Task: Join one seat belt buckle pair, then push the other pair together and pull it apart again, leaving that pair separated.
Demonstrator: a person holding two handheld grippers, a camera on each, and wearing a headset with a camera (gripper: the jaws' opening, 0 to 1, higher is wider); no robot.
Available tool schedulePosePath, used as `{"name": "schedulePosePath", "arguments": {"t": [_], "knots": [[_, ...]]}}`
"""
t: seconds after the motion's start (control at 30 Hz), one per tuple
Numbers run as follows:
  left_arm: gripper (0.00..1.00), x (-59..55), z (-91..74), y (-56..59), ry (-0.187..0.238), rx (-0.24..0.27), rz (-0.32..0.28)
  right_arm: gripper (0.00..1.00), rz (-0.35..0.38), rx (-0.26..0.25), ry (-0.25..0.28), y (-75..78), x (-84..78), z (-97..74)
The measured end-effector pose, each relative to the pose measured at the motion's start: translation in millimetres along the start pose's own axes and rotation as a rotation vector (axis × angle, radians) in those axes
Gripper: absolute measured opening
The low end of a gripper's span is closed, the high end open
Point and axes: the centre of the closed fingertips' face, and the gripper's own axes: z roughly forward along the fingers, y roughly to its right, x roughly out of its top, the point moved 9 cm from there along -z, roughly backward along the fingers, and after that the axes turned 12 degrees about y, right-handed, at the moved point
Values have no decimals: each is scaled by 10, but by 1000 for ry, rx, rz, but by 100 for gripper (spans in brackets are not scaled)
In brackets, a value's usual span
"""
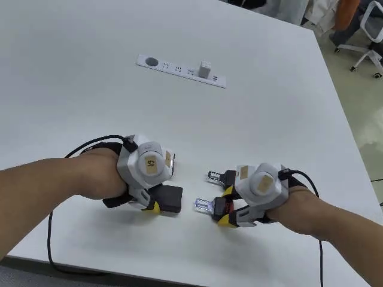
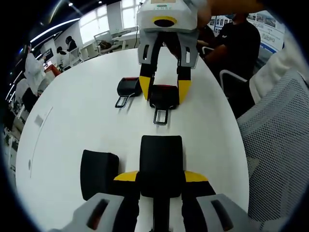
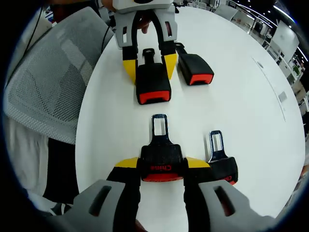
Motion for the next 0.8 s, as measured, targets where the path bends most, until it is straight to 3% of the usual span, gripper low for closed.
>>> {"name": "schedulePosePath", "arguments": {"t": [0.23,0.8], "knots": [[34,-11,11,2,-1,3,-9,32,-22,10,27,-40,136,115],[34,-10,-4,-8,-1,9,-20,32,-53,-4,43,-78,171,102]]}}
